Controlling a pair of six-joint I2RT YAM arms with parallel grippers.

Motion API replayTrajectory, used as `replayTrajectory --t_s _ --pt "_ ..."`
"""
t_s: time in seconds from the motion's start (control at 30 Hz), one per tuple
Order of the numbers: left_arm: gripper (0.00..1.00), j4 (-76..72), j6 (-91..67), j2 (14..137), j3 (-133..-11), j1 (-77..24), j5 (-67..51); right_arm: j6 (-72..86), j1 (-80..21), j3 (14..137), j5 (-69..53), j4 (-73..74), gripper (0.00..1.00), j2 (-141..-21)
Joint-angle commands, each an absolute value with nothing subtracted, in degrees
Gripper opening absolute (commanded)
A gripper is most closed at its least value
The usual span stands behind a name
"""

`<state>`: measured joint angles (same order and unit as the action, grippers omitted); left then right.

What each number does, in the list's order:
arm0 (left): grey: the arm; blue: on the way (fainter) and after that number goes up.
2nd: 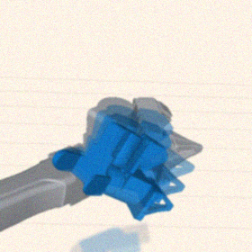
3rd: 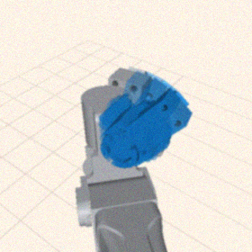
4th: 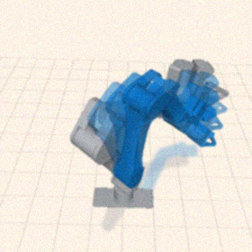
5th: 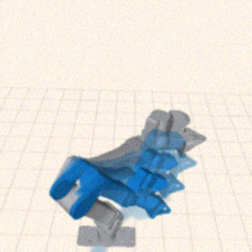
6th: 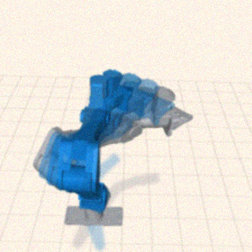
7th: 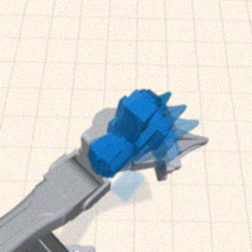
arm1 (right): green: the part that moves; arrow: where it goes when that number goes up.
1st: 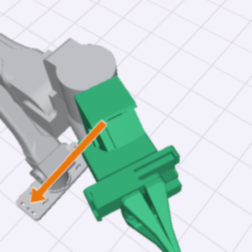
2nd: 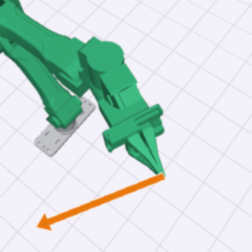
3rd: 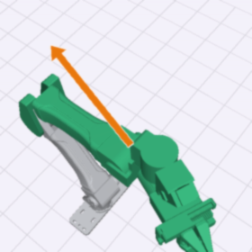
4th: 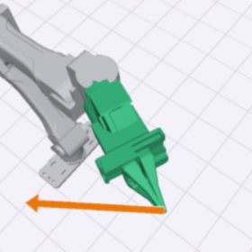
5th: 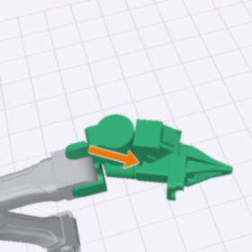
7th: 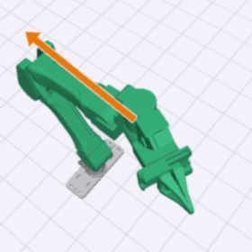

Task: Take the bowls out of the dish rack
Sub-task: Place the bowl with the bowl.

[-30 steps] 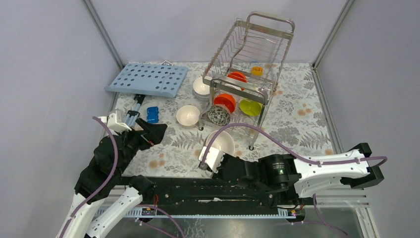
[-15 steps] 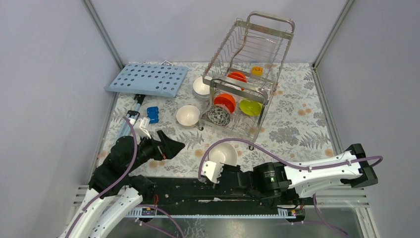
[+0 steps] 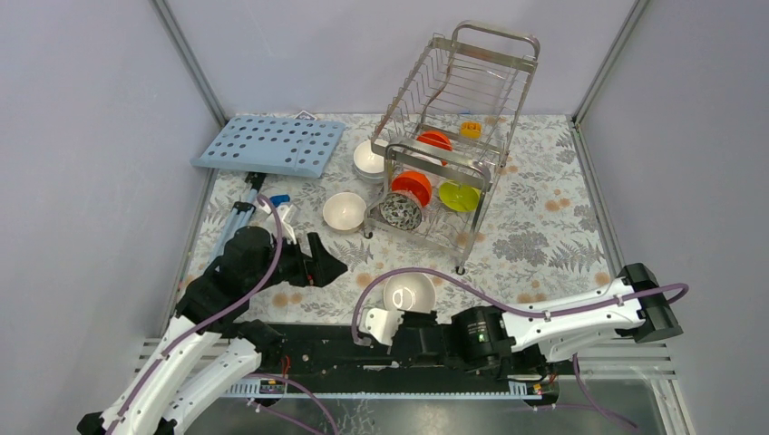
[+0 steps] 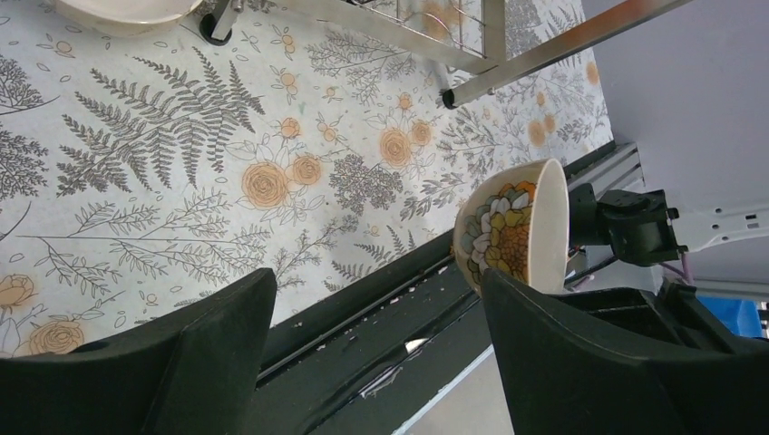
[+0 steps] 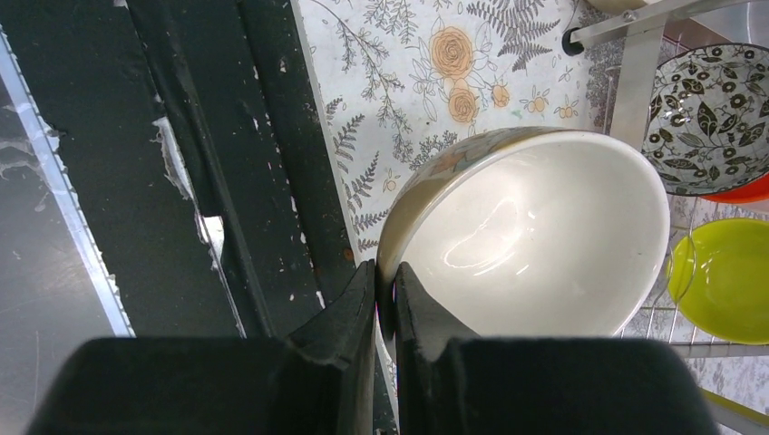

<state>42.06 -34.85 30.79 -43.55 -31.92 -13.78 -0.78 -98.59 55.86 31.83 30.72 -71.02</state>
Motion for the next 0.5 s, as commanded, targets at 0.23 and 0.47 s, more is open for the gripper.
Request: replayTrajectory --t_s 0.23,0.47 --pt "0.86 42.80 -31.03 35.98 -48.69 -34.97 -17.66 -5.76 -99.05 62.12 31.77 32.04 0.00 -76.58" --pt "0.87 38.35 -32.33 40.59 -47.48 -39.87 -15.11 -7.22 -99.09 63.70 30.34 32.17 0.00 -79.89"
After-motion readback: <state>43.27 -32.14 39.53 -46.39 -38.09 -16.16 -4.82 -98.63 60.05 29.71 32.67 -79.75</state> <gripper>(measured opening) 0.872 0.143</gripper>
